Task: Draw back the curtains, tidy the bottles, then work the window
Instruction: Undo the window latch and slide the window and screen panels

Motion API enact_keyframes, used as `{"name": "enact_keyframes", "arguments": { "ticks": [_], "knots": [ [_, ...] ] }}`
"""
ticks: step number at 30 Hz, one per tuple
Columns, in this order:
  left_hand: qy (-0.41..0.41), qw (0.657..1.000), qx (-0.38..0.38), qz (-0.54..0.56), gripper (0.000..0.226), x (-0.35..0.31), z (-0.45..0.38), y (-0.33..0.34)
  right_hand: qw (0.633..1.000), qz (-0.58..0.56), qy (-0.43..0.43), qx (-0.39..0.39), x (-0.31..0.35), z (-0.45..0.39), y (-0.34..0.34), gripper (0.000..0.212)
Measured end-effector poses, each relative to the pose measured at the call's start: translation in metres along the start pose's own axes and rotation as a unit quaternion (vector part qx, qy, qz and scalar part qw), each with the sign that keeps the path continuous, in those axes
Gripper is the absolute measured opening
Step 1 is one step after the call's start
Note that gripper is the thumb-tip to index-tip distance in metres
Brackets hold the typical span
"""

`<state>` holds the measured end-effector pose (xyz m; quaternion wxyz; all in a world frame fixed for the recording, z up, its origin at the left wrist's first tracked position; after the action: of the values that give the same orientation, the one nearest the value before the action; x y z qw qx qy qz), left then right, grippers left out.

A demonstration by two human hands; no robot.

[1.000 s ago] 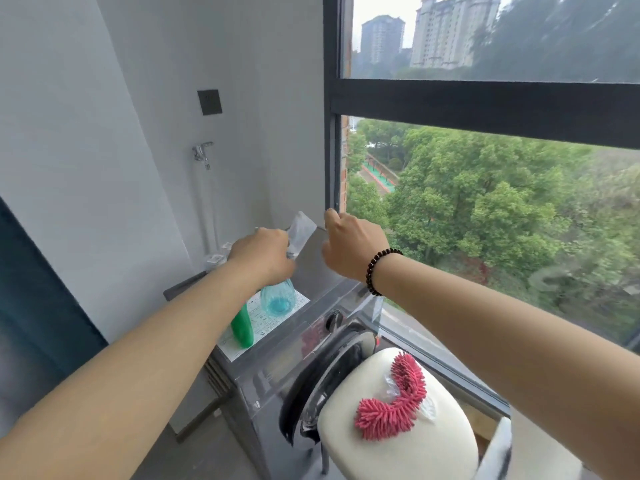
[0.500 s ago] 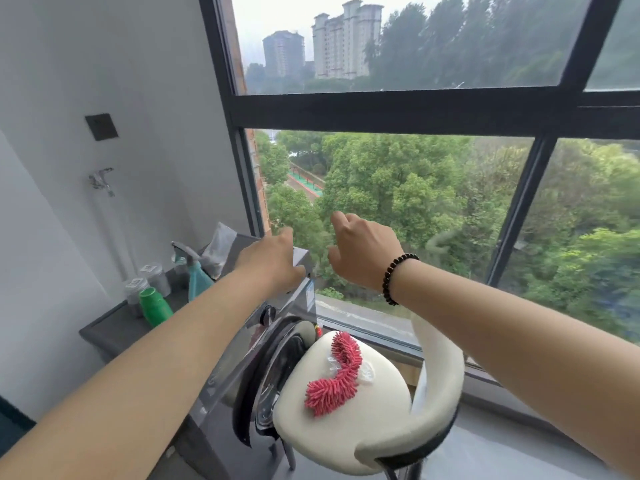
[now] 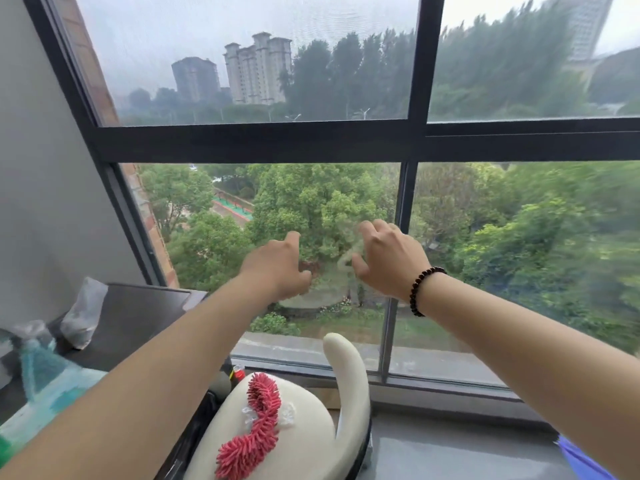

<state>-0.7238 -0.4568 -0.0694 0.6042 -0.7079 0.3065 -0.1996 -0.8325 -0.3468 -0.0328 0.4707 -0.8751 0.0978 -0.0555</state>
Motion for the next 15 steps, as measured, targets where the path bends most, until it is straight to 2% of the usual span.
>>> {"name": "enact_keyframes", "arguments": {
  "ticks": [15],
  "knots": [
    [0.035, 0.996, -0.034, 0.071, 0.068, -0.206, -0.136, 0.013, 0.998, 0.021, 0.053, -0.036, -0.248, -0.021, -0.035, 0.039]
  ]
}}
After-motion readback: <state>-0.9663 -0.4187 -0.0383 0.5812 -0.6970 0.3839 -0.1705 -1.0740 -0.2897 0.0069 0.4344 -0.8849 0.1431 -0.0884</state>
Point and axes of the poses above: each hand's wrist, its own z-axis away from the middle knuckle, its own y-axis out of the palm, x = y × z, the point moved 10 cm from there along -z, towards the middle knuckle, and after that the axes turned 1 degree about -x, right-handed, at the moved point
